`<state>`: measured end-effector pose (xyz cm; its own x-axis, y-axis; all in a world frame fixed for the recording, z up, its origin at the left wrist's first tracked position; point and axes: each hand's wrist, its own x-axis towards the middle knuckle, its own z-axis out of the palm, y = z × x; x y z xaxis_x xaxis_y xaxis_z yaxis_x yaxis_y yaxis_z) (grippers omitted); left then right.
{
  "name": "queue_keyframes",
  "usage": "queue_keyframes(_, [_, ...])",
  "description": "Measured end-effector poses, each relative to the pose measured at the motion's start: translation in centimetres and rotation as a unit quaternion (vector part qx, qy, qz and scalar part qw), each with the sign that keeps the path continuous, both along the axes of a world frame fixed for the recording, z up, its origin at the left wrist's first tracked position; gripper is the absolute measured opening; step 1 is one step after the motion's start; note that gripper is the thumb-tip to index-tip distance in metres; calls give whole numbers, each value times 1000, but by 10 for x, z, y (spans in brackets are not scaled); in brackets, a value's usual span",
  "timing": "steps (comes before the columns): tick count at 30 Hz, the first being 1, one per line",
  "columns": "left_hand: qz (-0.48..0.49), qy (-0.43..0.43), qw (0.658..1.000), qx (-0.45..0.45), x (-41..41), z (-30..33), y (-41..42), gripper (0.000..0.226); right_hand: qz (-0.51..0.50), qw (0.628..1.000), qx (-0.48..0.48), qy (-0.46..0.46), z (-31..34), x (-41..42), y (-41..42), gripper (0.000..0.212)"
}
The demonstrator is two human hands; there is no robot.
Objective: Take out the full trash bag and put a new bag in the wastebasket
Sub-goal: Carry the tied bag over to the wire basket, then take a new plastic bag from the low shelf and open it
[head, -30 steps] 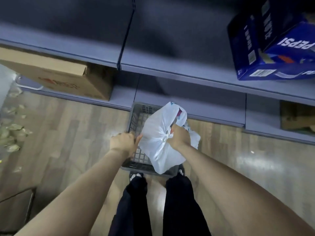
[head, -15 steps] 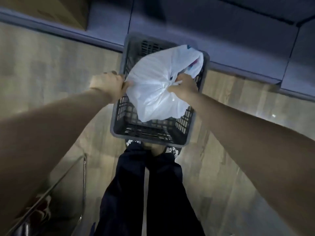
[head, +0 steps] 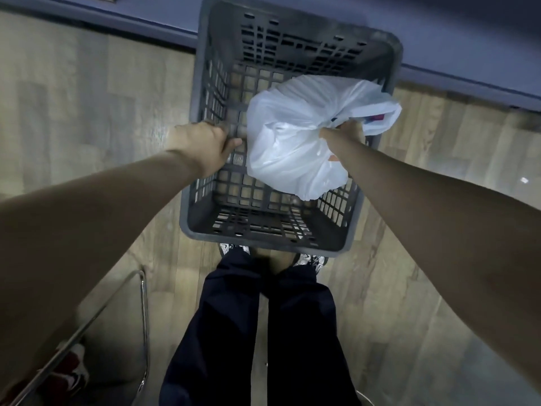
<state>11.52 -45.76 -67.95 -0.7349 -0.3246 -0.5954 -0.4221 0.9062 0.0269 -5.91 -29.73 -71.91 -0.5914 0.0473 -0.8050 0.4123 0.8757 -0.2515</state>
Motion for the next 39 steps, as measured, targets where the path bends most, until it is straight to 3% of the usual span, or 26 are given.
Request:
queue_keyframes(4, [-2, -14, 1000, 3, -2, 4, 13, 52, 27, 999, -32, 20, 6, 2, 5, 45])
queue_keyframes(8, [-18, -24, 1000, 0, -7, 17, 26, 55, 77, 996, -42, 27, 17, 0, 16, 22])
queue_keyframes(12, [-48, -44, 998, -2, -12, 31, 39, 57, 120, 990, -51, 49, 33, 5, 35, 42])
queue_keyframes(23, [-120, -105, 987, -5, -39, 99, 122, 54, 165, 986, -10, 16, 88, 29, 155, 45])
queue_keyframes(30, [-201, -93, 974, 47, -84, 160, 223, 49, 34, 999, 14, 1, 150, 40, 261, 46])
queue_keyframes(39, [-404, -16, 914, 43, -196, 241, 342, 46, -121, 988, 71, 68, 237, 7, 382, 44])
